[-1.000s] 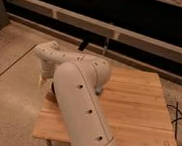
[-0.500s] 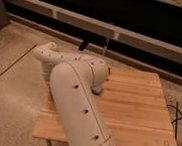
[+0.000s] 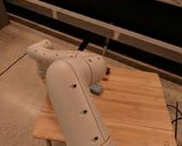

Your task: Drag the ceramic bowl in a circle

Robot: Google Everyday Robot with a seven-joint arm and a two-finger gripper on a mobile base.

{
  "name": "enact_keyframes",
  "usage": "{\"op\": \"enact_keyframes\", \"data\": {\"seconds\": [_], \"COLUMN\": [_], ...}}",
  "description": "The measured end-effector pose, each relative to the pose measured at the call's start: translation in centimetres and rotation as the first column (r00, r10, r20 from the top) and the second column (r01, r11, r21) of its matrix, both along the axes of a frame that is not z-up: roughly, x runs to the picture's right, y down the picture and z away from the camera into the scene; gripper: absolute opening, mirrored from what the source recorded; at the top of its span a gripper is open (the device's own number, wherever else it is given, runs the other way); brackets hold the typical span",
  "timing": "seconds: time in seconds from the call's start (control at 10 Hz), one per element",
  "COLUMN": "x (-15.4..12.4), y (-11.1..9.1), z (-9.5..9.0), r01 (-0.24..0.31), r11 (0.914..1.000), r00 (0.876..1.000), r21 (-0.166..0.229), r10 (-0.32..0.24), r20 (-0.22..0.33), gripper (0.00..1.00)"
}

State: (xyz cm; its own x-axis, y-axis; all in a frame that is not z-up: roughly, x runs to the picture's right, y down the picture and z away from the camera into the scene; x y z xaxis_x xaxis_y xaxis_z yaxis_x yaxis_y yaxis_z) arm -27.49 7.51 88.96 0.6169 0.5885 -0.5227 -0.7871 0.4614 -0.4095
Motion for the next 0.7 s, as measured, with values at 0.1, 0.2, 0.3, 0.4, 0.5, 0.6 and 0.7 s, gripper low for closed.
{"op": "enact_keyframes", "data": {"seconds": [0.1, 0.2, 0.3, 0.4, 0.5, 0.6, 0.7], "x": [-0.8, -1.6, -2.2, -2.3, -2.2, -2.2, -2.3], "y": [-0.1, 0.1, 0.7, 1.3, 1.9, 3.2, 4.0], "z": [-0.8, -1.6, -2.4, -2.9, -3.4, -4.3, -4.9], "r01": [0.009, 0.011, 0.002, -0.01, -0.021, -0.026, -0.024], "r11": [0.9998, 0.9997, 0.9998, 0.9999, 0.9998, 0.9996, 0.9996], "r00": [1.0, 0.998, 0.997, 0.996, 0.996, 0.995, 0.994], "r21": [0.016, 0.022, 0.021, 0.013, 0.005, -0.007, -0.013], "r10": [-0.009, -0.013, -0.004, 0.008, 0.021, 0.027, 0.025], "r20": [0.028, 0.055, 0.077, 0.083, 0.089, 0.098, 0.105], "gripper": [0.0, 0.0, 0.0, 0.0, 0.0, 0.0, 0.0]}}
